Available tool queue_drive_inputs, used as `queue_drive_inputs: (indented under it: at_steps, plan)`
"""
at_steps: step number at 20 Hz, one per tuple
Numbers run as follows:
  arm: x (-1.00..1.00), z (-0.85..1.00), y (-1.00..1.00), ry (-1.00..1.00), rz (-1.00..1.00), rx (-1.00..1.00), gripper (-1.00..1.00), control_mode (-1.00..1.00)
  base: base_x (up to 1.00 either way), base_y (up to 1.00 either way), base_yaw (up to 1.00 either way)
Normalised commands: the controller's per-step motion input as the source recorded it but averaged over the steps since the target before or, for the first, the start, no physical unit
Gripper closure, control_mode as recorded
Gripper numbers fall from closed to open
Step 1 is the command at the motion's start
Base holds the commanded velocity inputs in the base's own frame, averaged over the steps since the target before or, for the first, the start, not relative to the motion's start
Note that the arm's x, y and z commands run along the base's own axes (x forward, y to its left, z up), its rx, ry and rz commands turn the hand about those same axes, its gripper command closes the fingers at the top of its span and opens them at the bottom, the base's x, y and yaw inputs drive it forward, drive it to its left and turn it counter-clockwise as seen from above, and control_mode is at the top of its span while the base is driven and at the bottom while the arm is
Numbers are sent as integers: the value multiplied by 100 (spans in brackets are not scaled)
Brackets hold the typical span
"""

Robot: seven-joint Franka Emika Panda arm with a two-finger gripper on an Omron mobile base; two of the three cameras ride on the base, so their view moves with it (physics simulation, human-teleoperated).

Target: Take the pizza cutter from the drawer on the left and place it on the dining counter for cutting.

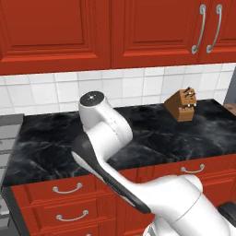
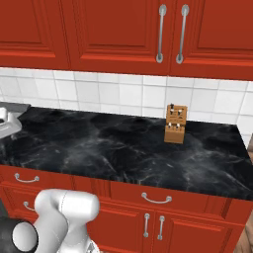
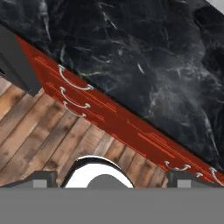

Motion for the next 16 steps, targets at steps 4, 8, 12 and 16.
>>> queue_drive_inputs:
  at_steps: [4,8,12,16]
  plan:
    - [0,-40,66,0,14,-18,-100,-100,0,0,0]
    - [0,-39,58,-1,12,-21,-100,-100,0,0,0]
    - [0,-46,39,-4,13,-21,-100,-100,0,0,0]
    - [0,-49,39,-6,12,-23,-100,-100,0,0,0]
